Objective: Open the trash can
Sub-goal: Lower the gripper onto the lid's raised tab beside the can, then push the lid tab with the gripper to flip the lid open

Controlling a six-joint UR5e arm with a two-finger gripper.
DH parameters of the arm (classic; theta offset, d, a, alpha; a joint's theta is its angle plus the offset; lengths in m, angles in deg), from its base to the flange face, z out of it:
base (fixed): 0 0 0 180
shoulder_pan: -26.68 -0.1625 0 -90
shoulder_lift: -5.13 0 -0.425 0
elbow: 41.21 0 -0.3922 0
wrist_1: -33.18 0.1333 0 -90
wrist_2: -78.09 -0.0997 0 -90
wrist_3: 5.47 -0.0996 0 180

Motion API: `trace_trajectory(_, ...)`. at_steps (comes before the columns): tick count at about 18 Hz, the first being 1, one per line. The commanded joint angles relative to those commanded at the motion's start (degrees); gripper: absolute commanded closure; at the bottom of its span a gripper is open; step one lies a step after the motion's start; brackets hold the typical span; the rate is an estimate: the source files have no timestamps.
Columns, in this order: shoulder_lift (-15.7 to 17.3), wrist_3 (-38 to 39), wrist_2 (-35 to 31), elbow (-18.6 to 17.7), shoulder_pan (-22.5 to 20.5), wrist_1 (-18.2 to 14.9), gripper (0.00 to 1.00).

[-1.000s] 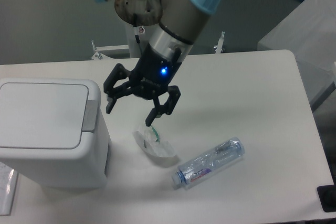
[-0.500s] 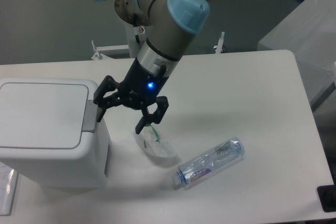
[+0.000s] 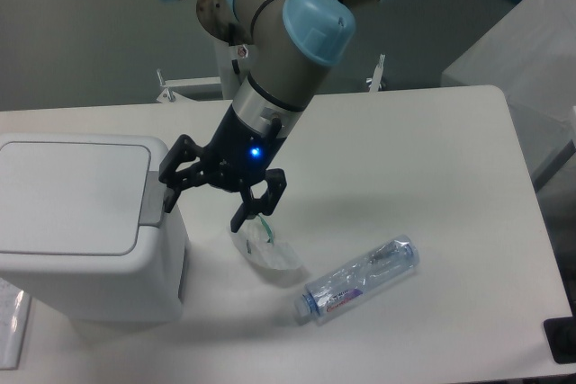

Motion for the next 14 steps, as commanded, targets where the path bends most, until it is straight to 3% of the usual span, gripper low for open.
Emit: trace_trajectory(14, -0.1, 4.5, -0.1, -1.5, 1.7, 0.9, 0.00)
